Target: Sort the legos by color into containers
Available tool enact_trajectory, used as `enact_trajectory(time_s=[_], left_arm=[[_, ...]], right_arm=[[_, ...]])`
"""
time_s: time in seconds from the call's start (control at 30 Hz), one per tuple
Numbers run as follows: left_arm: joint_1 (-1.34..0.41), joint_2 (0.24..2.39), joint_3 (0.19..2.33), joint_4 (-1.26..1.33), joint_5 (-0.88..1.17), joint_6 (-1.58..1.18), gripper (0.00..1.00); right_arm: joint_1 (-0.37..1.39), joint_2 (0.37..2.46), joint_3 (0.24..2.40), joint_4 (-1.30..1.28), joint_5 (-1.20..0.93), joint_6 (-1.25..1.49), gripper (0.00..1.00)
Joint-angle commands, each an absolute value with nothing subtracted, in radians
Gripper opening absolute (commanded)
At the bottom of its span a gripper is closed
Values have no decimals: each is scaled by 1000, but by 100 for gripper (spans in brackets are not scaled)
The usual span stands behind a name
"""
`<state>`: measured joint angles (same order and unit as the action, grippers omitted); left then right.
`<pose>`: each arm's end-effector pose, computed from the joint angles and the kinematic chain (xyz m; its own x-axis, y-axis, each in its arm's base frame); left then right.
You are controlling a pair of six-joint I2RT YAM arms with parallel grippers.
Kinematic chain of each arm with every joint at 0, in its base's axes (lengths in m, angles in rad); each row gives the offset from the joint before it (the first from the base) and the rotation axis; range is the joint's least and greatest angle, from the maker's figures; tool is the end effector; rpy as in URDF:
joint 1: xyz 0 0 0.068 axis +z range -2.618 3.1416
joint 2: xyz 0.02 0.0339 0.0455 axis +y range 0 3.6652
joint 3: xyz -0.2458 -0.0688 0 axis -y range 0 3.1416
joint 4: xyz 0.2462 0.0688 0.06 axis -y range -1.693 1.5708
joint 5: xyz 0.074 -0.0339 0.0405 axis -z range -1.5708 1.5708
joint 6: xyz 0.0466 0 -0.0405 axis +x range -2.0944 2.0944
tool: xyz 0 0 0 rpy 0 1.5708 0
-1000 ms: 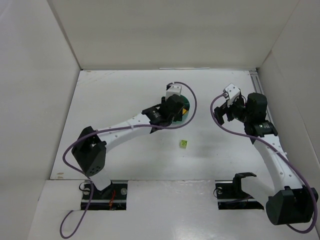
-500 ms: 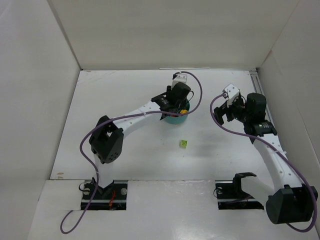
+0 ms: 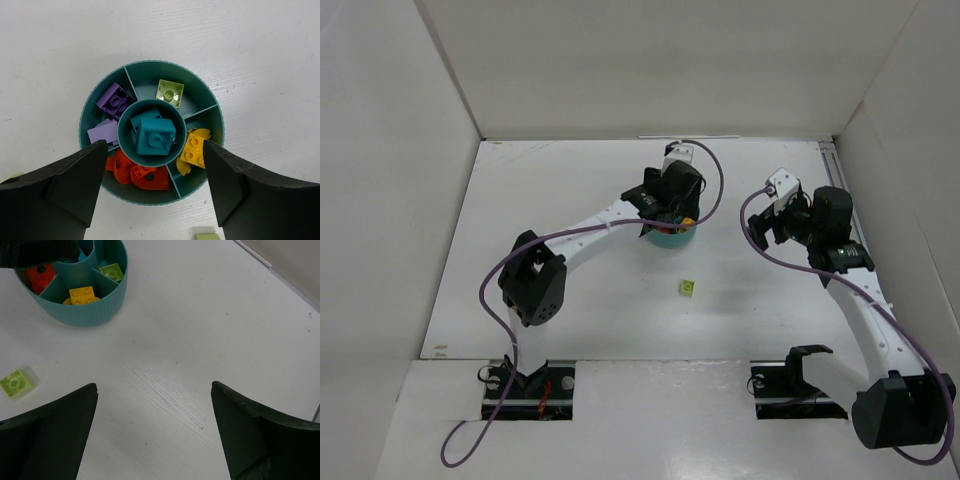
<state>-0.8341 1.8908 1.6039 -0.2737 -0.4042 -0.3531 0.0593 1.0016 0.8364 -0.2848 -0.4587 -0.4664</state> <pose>0.3155 -0.3206 0.2726 -0.4933 0.0706 -0.8670 0.3055 0.9473 -0.0967 0.2428 0.0351 0.2889 -0.1850 -0.4149 -0.8909 -0.5982 0.7668 -0.2329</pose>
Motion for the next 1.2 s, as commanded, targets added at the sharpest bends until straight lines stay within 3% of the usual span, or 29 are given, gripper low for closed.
enact_trajectory(time_s=[0.0,0.2,0.33,0.57,0.83,1.17], left_arm=[[-831,1872,1651,-278,-408,-345,74],[-831,1752,1543,-245,-408,-377,100],[-769,1622,1457,-337,-408,-510,100],[-655,1390,1129,-367,-331,-673,100],[-646,1252,934,-361,-324,-683,100],[-646,1229,899,-308,-324,-683,100]], right_arm=[[63,968,851,-305,-427,-472,100],[213,956,851,-353,-267,-472,100],[467,1005,806,-312,-129,-399,100],[756,1161,770,-212,-3,-221,100],[831,1317,718,-77,98,-49,100],[831,1437,681,2,75,-83,96]])
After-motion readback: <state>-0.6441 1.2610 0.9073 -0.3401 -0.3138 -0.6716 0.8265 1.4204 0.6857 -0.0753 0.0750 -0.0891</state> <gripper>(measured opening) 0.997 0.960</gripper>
